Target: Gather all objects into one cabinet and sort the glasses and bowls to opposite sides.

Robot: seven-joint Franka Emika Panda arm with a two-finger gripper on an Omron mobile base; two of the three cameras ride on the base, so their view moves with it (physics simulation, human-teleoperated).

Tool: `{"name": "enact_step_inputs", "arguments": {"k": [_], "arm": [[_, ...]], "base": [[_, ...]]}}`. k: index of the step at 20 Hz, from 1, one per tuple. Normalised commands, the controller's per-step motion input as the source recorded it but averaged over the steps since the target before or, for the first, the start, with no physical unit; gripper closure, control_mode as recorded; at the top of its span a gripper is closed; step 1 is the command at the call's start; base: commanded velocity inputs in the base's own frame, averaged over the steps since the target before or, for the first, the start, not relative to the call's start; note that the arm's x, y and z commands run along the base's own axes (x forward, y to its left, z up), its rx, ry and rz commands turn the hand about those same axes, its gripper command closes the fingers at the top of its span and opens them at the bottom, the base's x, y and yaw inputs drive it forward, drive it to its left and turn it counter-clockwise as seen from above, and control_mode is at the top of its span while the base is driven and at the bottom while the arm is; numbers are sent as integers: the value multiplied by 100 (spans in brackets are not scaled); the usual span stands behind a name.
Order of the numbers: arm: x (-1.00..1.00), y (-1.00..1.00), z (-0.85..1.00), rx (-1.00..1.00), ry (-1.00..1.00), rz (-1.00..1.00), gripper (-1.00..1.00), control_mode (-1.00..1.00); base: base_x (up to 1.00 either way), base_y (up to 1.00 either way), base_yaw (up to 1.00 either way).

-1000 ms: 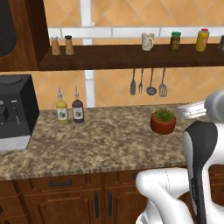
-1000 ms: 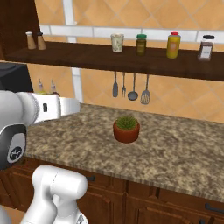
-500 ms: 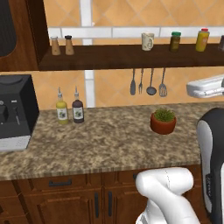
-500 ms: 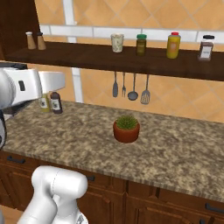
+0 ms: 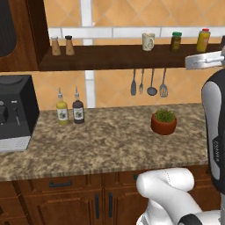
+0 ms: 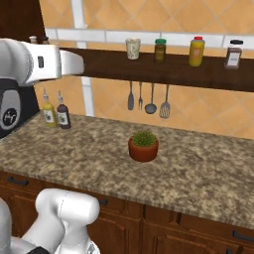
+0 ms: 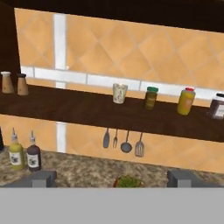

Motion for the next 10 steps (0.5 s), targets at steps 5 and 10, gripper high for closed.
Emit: {"name": "enact_step_inputs", "arguments": {"k": [5,10], "arm": [[20,-10,0,4,2,-1,-100,-100],[62,-9,0,12,0,-6,-100,-100]], "base": [[0,0,0],[0,0,0]]}}
